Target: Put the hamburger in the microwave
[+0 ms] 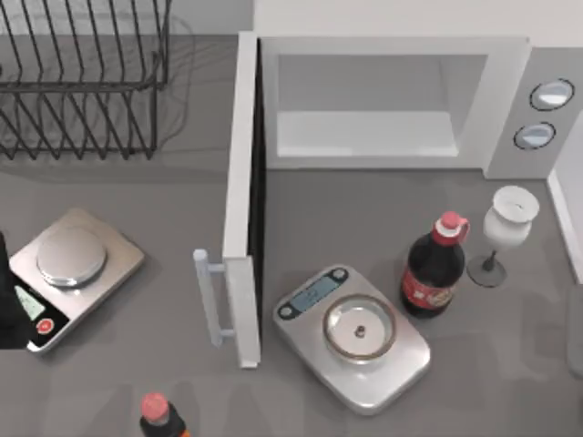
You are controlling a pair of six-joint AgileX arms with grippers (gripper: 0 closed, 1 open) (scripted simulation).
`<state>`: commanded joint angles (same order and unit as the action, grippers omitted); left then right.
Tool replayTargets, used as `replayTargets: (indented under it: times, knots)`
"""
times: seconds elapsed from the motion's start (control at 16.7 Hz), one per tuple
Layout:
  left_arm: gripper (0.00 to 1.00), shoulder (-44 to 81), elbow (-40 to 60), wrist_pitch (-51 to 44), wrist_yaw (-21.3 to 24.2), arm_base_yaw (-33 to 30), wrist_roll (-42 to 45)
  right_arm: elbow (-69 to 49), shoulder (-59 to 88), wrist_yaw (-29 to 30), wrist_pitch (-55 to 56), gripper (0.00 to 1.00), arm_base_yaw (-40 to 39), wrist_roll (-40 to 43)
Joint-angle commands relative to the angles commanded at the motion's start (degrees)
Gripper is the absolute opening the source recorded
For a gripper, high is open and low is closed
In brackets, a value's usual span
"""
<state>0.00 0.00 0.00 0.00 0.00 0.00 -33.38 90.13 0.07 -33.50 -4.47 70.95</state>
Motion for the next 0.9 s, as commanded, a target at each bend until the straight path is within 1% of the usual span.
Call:
replayTargets:
  times: [0.6, 0.66, 0.9]
  knots:
    - [1.00, 0.00, 0.00, 0.00, 0.00, 0.00, 0.00, 0.00, 0.00, 0.00, 0.00, 0.02, 0.00, 0.00]
    - [1.00, 0.00, 0.00, 0.00, 0.00, 0.00, 0.00, 0.00, 0.00, 0.00, 0.00, 0.00, 0.00, 0.00]
    - [1.00, 0.00, 0.00, 0.00, 0.00, 0.00, 0.00, 0.00, 0.00, 0.00, 0.00, 0.00, 0.00, 0.00]
